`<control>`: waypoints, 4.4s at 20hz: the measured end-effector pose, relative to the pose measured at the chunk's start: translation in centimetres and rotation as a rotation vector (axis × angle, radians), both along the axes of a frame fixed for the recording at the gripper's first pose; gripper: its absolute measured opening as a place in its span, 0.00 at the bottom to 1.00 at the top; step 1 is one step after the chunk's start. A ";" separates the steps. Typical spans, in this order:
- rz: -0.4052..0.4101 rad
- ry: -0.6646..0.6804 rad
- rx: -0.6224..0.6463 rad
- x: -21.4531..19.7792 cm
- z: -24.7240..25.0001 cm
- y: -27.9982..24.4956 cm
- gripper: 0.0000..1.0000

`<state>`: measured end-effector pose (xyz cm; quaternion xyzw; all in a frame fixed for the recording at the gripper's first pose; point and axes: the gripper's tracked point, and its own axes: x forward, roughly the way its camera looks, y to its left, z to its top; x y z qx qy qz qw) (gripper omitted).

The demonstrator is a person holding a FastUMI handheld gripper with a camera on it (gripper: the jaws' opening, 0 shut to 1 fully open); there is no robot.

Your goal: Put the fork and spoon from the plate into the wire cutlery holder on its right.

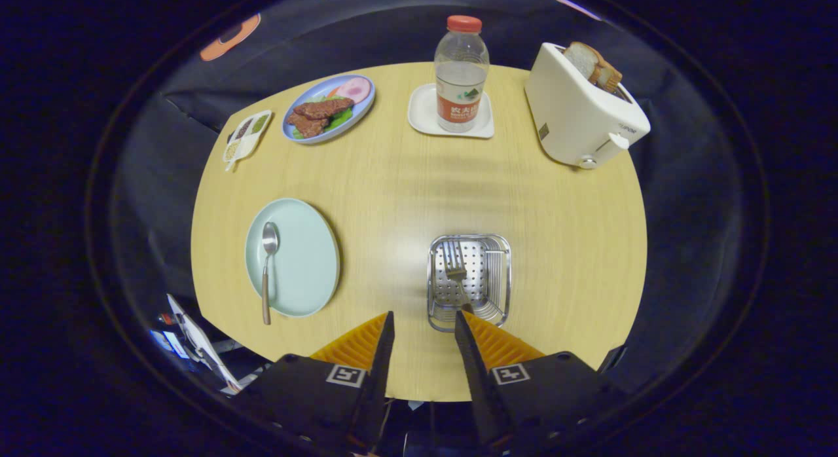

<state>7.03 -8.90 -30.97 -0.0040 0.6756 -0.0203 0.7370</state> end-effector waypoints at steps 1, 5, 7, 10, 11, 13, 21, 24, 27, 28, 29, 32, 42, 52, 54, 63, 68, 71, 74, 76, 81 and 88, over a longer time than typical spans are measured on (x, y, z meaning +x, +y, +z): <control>0.004 -0.032 -0.005 0.3 0.3 0.5 0.62; 0.029 -0.152 -0.005 1.2 1.2 3.5 0.88; 0.050 -0.207 -0.010 1.5 1.6 5.3 0.91; 0.076 -0.241 0.015 1.2 0.9 9.0 0.92; 0.089 -0.240 0.034 0.9 0.2 10.5 0.92; 0.109 -0.224 0.075 0.0 -1.3 13.5 0.92; 0.001 -0.198 0.192 -1.5 -8.1 21.8 0.93; -0.045 -0.159 0.222 -1.8 -10.1 23.7 0.93; -0.070 -0.146 0.209 -1.9 -11.9 24.6 0.92; -0.083 -0.141 0.208 -1.9 -12.3 24.9 0.91; -0.091 -0.136 0.208 -1.9 -12.8 25.3 0.85; -0.074 -0.127 0.204 -1.8 -13.8 26.2 0.70; -0.068 -0.082 0.066 -2.3 -14.8 24.7 0.16; -0.045 -0.092 0.076 -2.9 -11.5 21.8 0.01; -0.030 -0.097 0.088 -2.8 -10.2 21.1 0.01; 0.053 -0.181 0.077 -1.9 -2.6 15.3 0.01; 0.100 -0.223 0.093 -1.5 1.4 11.2 0.01; 0.109 -0.228 0.093 -1.4 2.8 8.2 0.01; 0.104 -0.220 0.096 -1.5 3.9 5.3 0.01; 0.102 -0.210 0.077 -1.4 4.2 2.9 0.01; 0.126 -0.098 0.046 -2.9 3.5 -1.0 0.01; 0.052 0.104 0.035 -4.5 2.9 -4.4 0.01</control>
